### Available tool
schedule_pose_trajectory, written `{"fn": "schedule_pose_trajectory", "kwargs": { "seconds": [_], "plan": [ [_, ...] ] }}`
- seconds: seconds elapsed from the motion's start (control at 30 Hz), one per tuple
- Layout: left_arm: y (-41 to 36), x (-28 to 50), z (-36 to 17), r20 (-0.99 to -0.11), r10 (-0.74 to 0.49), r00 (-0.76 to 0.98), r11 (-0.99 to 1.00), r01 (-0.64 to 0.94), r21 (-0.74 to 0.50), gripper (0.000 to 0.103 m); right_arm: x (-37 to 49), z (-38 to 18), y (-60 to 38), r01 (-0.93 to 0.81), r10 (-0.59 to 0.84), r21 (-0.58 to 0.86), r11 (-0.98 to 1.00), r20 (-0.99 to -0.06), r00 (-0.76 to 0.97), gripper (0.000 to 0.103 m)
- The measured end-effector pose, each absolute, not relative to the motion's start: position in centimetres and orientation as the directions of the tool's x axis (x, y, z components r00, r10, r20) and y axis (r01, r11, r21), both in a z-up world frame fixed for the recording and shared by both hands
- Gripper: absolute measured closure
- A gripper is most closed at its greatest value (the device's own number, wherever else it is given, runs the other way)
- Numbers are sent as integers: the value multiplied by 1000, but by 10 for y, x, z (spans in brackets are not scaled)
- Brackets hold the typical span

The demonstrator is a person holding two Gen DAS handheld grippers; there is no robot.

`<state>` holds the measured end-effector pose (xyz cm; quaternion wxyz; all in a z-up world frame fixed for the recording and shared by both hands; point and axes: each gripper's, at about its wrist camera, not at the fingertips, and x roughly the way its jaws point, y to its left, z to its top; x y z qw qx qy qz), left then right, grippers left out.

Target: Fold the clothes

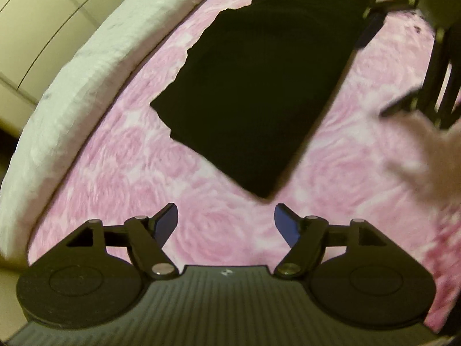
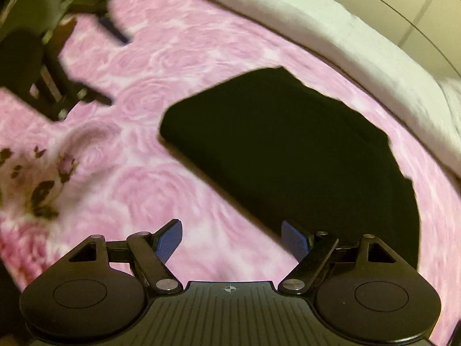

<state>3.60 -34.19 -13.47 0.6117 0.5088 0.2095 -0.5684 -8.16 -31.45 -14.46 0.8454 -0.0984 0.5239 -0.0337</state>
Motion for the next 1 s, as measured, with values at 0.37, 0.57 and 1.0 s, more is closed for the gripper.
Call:
{"fn": "schedule_pose_trajectory", "kwargs": {
  "seconds": [0.37,0.57,1.0],
  "plan": [
    [-356,120,-190,-786,-595,168,-230,901,367,27,20,-254,-269,-270,-311,-455,849,-841,442,24],
    [-370,126,-212,-765,-631,129,-368,818,442,22,38,-257,-278,-273,-279,-442,855,-834,476,64],
    [-445,130,-278,-635,-772,26,-604,282,746,18,45,-189,-322,-68,-245,-326,943,-816,523,82]
  ]
}}
